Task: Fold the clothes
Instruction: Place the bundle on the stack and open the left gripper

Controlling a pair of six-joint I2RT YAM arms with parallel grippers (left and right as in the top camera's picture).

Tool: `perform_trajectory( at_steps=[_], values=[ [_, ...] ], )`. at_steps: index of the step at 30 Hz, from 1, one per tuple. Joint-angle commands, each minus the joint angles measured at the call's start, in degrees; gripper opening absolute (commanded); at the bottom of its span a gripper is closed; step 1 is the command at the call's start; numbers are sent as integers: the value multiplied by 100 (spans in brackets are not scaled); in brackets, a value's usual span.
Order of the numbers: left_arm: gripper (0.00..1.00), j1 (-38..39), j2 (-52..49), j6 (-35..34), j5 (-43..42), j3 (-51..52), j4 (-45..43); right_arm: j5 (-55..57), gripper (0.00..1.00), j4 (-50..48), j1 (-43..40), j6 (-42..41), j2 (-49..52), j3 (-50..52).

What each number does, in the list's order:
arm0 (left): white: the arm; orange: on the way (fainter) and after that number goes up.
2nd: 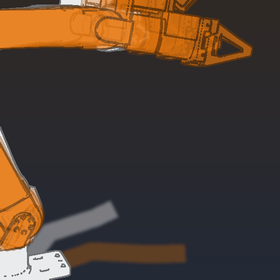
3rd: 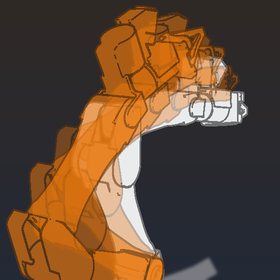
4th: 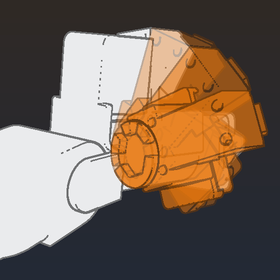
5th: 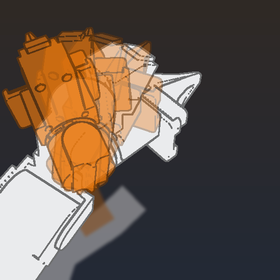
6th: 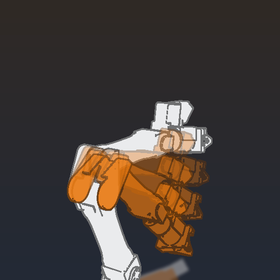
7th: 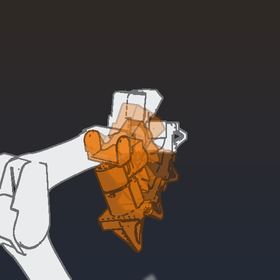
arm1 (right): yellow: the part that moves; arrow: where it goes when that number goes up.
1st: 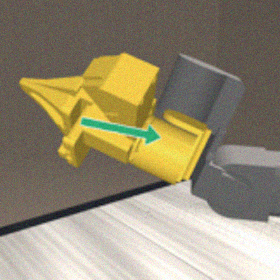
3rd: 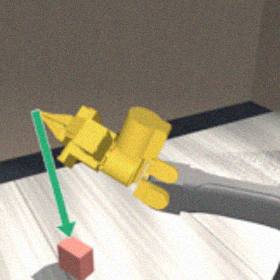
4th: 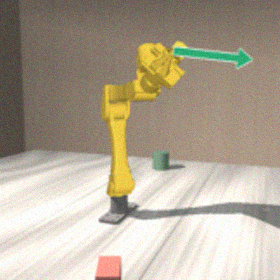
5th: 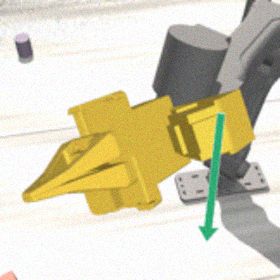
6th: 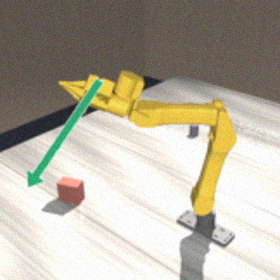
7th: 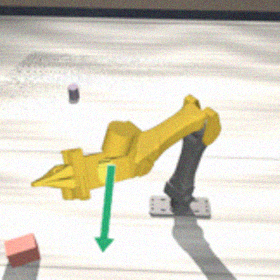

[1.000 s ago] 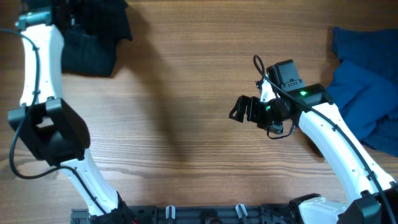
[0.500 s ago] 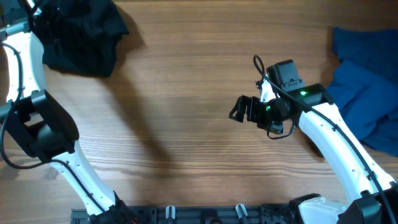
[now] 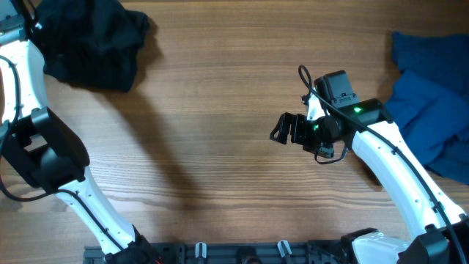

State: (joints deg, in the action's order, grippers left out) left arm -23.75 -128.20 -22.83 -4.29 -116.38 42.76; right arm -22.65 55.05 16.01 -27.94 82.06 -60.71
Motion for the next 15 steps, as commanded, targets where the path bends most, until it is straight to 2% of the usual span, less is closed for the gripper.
perform_trajectory(
  at_steps=[1,4,6,7,8,10,11,15],
  values=[
    [4,-92,57,-153,542,-74,173,105,99,-59,20,101,-22,46],
    [6,-85,57,-160,546,-74,328,103,99,-79,20,101,-22,46],
    [11,-87,57,-162,546,-74,382,105,100,-76,20,103,-22,46],
    [18,-87,57,-162,546,-74,391,103,99,-76,20,101,-22,46],
    [32,-87,57,-162,546,-74,400,103,99,-76,20,103,-22,46],
    [86,-87,57,-162,542,-74,404,103,99,-76,20,101,-22,46],
    [97,-85,57,-162,542,-74,424,101,100,-74,20,101,-22,46],
    [100,-85,151,-160,535,-74,468,101,100,-31,20,101,-22,46]
  ],
)
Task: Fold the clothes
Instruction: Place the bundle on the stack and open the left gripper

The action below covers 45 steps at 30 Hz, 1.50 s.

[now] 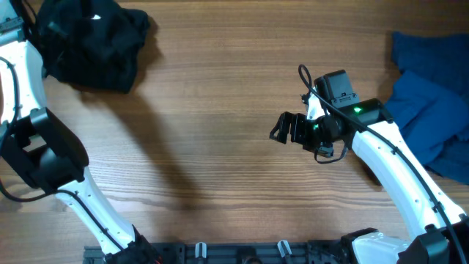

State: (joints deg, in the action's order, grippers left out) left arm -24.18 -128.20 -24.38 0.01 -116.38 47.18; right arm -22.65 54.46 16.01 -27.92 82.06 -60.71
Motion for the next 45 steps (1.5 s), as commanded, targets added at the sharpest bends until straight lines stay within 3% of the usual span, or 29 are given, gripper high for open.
perform_trajectory(
  at_steps=[1,10,15,24,34,40,45],
  values=[
    [100,-42,199,-4,87,-74,22,101,99,48,20,101,-22,46],
    [99,105,1307,-9,-136,-76,-402,31,99,83,20,140,-22,46],
    [100,330,1427,-9,-407,-74,-1029,15,99,50,20,142,-22,46],
    [100,501,612,-310,-59,-74,-1567,17,99,-13,20,232,-20,46],
    [100,1038,-1005,-289,-186,-74,-3003,17,99,24,20,240,-20,46],
    [100,1375,-1869,-284,-142,-74,-3263,17,99,98,20,247,-20,46],
    [100,1419,-1587,634,-142,-76,-3307,42,100,225,20,396,-20,46]
  ],
)
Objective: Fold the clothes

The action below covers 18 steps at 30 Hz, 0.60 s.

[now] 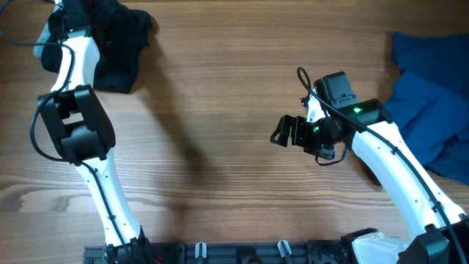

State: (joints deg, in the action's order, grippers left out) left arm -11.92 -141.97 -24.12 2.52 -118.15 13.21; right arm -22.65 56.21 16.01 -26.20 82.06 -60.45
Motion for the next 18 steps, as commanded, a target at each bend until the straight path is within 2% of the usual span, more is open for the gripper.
perform_trajectory(
  at_steps=[1,7,12,18],
  values=[
    [99,188,-66,678,-393,101,92,39,99,59,20,223,-20,20],
    [100,175,931,684,-393,101,92,37,100,42,20,223,-20,20],
    [100,168,1366,702,-367,101,275,37,99,42,20,225,-20,20],
    [100,111,1366,699,667,103,857,37,100,42,20,295,-20,20]
  ],
)
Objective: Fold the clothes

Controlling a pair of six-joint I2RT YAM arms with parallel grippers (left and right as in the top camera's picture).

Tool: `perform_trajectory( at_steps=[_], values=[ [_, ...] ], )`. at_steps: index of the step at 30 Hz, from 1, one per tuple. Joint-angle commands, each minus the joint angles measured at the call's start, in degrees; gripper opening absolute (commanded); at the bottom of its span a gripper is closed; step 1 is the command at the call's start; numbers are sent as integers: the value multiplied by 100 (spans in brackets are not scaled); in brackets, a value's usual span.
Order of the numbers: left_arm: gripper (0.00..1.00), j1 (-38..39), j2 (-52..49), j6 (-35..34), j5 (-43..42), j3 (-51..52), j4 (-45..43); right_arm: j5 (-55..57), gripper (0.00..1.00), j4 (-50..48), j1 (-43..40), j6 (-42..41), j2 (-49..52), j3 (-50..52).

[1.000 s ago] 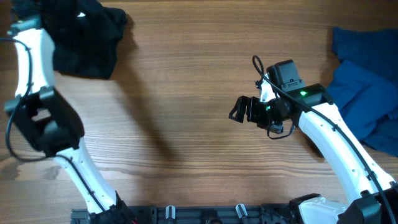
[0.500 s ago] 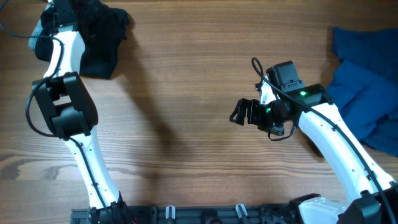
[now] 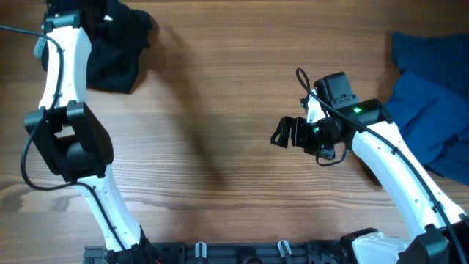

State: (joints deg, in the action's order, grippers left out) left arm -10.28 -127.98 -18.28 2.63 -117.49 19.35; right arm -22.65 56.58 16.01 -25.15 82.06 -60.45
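A crumpled black garment [image 3: 117,45] lies at the table's far left corner. My left arm reaches up along the left side. Its wrist sits on the garment's left part at the top edge, and the left gripper [image 3: 82,6] is mostly cut off there, so its jaws cannot be read. A heap of blue clothes [image 3: 432,95] lies at the right edge. My right gripper [image 3: 281,132] hovers over bare wood right of centre, pointing left, open and holding nothing.
The wooden table [image 3: 220,88] stretches between the two heaps. A black rail with clips [image 3: 234,253] runs along the near edge. The left arm's elbow [image 3: 67,139] stands over the left side of the table.
The left arm's elbow has shifted down and slightly left, and its forearm now leans more to the left. The black garment looks much the same. The right arm has not moved.
At first the left arm stood at the far left edge, its wrist in the corner by the black heap. Then the heap's shape changed slightly. Later the arm stood further right with its wrist on the heap. It has since shifted a little; the right arm stayed still throughout.
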Motion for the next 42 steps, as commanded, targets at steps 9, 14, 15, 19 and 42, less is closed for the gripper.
perform_trajectory(
  at_steps=[9,14,15,19,42],
  values=[
    [100,-420,-326,94,605,39,584,37,100,-22,20,267,-20,20],
    [100,-778,-621,-79,566,39,890,42,99,-28,20,273,-20,20],
    [100,-813,-660,-79,518,39,905,39,99,-37,20,271,-20,20],
    [100,-874,-890,-76,44,118,791,37,99,-66,20,247,-20,20],
    [100,-122,546,-76,-66,122,59,35,99,-4,20,304,-20,20]
  ],
)
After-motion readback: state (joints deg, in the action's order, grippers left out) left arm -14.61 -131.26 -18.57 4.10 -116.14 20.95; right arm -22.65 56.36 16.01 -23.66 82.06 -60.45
